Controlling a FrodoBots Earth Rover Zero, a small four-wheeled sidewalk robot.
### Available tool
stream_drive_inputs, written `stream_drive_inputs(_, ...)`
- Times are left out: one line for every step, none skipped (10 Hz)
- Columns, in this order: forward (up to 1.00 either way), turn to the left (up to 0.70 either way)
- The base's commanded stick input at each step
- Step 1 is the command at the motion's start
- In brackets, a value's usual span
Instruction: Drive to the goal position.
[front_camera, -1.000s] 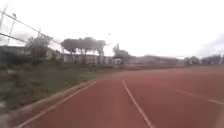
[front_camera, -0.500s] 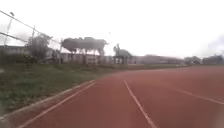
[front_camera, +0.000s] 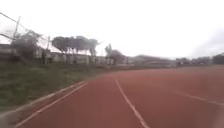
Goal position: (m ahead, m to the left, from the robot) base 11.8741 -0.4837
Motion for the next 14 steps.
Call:
stream_drive_inputs(1.0, 0.0)
stream_drive_inputs(1.0, 0.0)
stream_drive_inputs(1.0, 0.0)
stream_drive_inputs(1.0, 0.0)
stream_drive_inputs(1.0, 0.0)
stream_drive_inputs(1.0, 0.0)
stream_drive_inputs(1.0, 0.0)
stream_drive_inputs(1.0, 0.0)
stream_drive_inputs(1.0, 0.0)
stream_drive_inputs(1.0, 0.0)
stream_drive_inputs(1.0, 0.0)
stream_drive_inputs(1.0, 0.0)
stream_drive_inputs(1.0, 0.0)
stream_drive_inputs(1.0, 0.0)
